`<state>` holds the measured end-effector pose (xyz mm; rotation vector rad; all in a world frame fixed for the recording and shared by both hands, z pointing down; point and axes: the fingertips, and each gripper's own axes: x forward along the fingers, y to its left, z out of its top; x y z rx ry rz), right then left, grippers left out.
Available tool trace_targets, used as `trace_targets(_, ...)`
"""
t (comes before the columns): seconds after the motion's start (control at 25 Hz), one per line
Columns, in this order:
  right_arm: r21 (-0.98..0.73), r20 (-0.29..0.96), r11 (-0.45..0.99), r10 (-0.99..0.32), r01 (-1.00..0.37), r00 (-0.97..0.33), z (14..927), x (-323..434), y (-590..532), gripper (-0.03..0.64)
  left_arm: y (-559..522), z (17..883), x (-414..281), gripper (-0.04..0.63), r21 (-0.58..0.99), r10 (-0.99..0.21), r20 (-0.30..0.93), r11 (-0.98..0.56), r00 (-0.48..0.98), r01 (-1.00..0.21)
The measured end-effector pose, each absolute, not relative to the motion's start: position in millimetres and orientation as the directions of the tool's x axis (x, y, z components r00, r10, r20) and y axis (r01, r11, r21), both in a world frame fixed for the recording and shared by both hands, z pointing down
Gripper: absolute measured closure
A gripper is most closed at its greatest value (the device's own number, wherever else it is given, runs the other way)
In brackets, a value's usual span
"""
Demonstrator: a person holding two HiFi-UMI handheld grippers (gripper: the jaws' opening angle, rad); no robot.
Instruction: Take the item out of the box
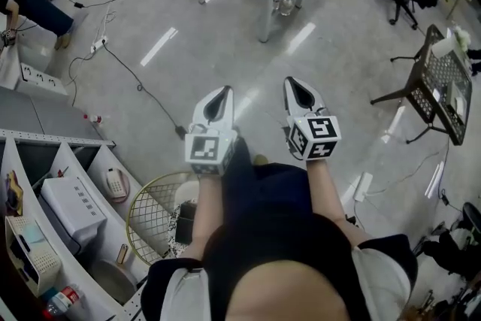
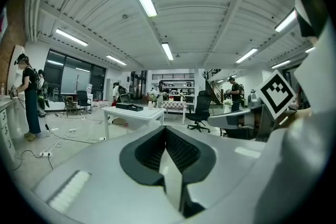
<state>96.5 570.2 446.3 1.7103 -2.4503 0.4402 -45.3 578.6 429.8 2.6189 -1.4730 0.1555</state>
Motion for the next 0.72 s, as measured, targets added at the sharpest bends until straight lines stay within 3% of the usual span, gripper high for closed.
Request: trace_targets(0.72,-0.181,0.274,0.347,-0.881,-0.920,-0.386,447,100,557,0.615,565,436,-37,0.586,0.093,-0.853,0.172,-0.484,0.493,-0.870)
